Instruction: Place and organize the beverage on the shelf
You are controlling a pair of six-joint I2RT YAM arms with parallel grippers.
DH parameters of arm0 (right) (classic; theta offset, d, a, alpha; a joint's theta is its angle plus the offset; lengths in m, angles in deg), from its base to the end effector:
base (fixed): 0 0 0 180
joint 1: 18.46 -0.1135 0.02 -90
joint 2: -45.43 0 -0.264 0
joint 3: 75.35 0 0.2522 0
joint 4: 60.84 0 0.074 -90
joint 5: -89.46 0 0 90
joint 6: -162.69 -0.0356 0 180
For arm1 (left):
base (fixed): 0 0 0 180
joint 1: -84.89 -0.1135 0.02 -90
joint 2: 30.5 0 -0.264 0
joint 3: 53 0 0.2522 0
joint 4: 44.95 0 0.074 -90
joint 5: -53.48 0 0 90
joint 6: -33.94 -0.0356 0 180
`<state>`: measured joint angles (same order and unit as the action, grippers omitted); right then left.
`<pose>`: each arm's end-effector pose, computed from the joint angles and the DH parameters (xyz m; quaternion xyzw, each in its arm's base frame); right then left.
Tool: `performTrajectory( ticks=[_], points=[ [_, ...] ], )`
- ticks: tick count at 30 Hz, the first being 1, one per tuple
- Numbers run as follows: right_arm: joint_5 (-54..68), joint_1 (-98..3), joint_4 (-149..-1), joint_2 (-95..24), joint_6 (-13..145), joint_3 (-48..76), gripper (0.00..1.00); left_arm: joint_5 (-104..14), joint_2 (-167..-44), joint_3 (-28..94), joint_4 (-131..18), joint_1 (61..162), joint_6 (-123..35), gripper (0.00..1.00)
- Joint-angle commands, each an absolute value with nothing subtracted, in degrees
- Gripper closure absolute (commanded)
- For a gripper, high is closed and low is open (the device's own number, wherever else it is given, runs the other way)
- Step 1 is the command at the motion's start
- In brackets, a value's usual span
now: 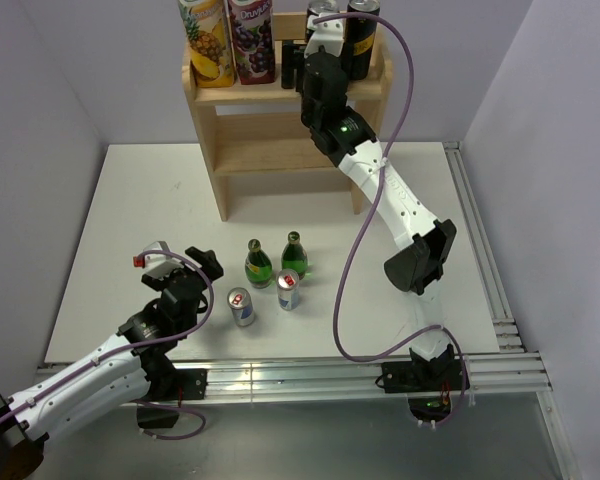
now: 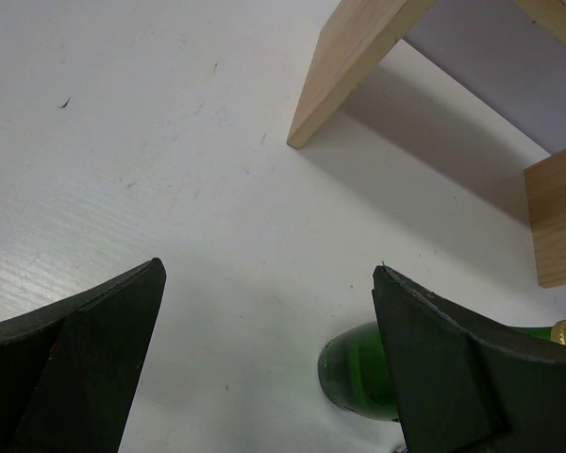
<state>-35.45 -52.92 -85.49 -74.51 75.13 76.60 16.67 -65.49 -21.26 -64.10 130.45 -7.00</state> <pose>0.3974 0.2480 0.4892 0.0144 0.6688 0.0072 0.7433 0.1209 -0.0826 0.2143 -0.2716 0.7351 -0.1134 0.6107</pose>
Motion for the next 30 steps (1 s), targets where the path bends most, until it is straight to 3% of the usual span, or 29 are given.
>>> performTrajectory(
  ticks=[1, 22, 30],
  points=[
    [-36.0, -52.4, -84.3, -73.7, 73.8, 75.2, 0.11, 16.6, -65.4, -21.0, -63.2, 130.3, -6.8, 0.01],
    [-35.8, -53.6, -84.9, -59.7, 68.0, 55.4, 0.08, 16.7, -65.7, -20.8, -63.5, 130.3, -6.8, 0.01],
    [-39.8, -57.8, -78.7, -44.3, 65.7, 34.3, 0.09, 16.9, -66.6, -20.5, -63.5, 130.2, -6.8, 0.01]
  ],
)
